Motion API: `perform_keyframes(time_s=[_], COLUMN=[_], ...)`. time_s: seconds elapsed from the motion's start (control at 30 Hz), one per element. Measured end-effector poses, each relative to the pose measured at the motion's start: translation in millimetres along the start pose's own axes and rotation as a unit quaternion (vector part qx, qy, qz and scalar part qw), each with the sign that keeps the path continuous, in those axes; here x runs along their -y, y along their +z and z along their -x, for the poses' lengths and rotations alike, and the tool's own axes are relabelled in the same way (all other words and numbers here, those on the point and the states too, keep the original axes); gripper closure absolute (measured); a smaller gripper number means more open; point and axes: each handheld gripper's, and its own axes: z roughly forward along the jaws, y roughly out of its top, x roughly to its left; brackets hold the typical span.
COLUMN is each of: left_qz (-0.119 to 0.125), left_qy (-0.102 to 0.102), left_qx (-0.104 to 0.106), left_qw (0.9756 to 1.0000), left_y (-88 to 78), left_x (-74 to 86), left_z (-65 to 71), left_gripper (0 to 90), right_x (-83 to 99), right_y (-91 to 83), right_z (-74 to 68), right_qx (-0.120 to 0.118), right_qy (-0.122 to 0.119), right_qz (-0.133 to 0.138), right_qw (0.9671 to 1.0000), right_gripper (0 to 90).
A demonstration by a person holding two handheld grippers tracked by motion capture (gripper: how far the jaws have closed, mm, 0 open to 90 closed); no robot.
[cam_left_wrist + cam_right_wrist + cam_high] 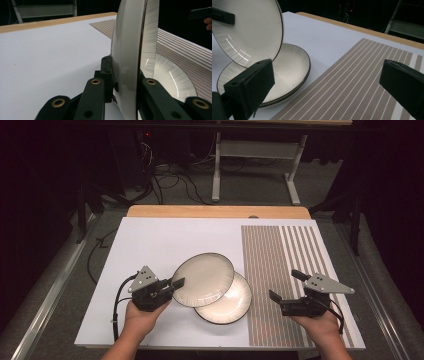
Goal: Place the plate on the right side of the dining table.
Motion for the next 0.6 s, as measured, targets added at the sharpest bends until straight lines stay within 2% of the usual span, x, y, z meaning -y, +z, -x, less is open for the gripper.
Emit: perform_keyframes(time_s=[0.23, 0.6], left_qz=[0.0, 0.0], left_qy=[0.0, 0.003], left_qx=[-0.001, -0.001], left_qw=[1.0, 1.0], left_y=[0.0, 0.0], left_x=[-0.1, -0.2], left_z=[0.3, 0.6], left_gripper=[79.6, 79.6], right_x=[-4.9, -9.6], right_y=[14.0, 40.4], right_z=[-10.4, -26.3], right_qx=[-0.017, -0.042], right_qy=[-0.01, -0.014], right_qz=[0.0, -0.02], right_qw=[0.9998, 0.9988], right_gripper=[3.2, 7.3])
